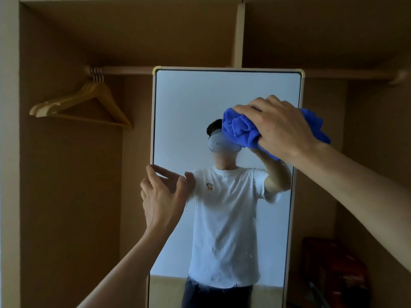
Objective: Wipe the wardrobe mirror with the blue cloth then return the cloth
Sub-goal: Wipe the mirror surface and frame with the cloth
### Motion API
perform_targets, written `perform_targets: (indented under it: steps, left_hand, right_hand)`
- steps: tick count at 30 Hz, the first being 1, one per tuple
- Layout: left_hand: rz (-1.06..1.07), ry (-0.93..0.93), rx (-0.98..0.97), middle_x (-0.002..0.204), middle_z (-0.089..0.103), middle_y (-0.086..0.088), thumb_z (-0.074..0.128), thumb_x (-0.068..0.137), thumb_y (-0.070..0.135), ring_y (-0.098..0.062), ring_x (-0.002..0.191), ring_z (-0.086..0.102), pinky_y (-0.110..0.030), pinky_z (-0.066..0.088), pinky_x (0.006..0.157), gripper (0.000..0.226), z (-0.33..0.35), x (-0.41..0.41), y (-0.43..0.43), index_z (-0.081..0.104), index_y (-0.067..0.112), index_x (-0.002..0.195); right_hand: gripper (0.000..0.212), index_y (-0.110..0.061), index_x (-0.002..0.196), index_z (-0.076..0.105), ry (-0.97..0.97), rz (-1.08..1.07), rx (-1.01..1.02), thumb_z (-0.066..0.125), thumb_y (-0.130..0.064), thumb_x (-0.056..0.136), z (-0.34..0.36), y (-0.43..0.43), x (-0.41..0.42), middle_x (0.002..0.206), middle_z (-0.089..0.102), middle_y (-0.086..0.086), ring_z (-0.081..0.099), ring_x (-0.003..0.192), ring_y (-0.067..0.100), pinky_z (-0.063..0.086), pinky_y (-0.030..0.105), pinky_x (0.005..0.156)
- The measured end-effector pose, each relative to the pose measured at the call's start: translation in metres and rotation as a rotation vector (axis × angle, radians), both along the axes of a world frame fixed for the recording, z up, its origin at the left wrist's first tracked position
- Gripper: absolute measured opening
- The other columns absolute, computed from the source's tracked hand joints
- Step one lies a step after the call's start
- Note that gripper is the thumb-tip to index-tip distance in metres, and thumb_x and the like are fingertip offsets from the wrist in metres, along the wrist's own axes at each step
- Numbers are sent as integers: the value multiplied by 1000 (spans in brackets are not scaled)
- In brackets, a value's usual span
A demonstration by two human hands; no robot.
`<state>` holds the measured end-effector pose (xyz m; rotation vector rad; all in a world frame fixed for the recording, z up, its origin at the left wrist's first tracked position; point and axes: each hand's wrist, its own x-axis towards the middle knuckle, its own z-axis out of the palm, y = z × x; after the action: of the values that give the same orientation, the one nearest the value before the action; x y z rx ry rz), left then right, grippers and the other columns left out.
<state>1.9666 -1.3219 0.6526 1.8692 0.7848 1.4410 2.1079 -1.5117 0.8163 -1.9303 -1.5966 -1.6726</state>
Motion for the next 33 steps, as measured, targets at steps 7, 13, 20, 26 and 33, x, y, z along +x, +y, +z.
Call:
perform_targets:
  steps: [7, 13, 20, 26, 33]
  left_hand:
    - [38, -9, 23, 157, 24, -11, 52, 93, 60, -31, 145, 25, -56, 34, 115, 91, -4, 4, 4, 2, 24, 160]
    - [23, -15, 23, 158, 23, -10, 48, 87, 65, -30, 145, 24, -56, 33, 115, 96, -4, 3, 1, 2, 24, 160]
    - [11, -16, 16, 157, 24, -9, 49, 89, 63, -29, 145, 25, -56, 34, 115, 93, -5, 2, 3, 2, 26, 160]
    - [17, -21, 19, 157, 24, -9, 50, 89, 62, -29, 145, 24, -56, 33, 115, 93, -6, 4, 4, 2, 25, 160]
    - [32, -14, 29, 161, 21, -7, 52, 95, 59, -33, 146, 27, -57, 37, 113, 88, -11, 5, 10, 1, 29, 160]
  right_hand:
    - [51, -13, 132, 59, 17, 64, -55, 63, -4, 82, -38, -8, 10, 109, 66, 7, 59, 91, 32, 50, 50, 75]
    - [46, -9, 123, 63, 33, 88, -78, 41, -12, 83, -64, -13, 16, 104, 66, 7, 58, 84, 30, 50, 49, 70]
    - [55, -10, 132, 57, 44, 63, -1, 53, -4, 78, -32, -21, 11, 113, 65, 11, 58, 95, 35, 51, 53, 77]
    - [61, -13, 137, 55, 48, 48, 67, 63, 1, 78, -3, -26, 20, 117, 65, 11, 57, 99, 36, 50, 50, 78]
    - [59, -9, 133, 60, 49, 112, 74, 64, 4, 76, -21, -34, 30, 109, 67, 13, 60, 88, 36, 47, 44, 74]
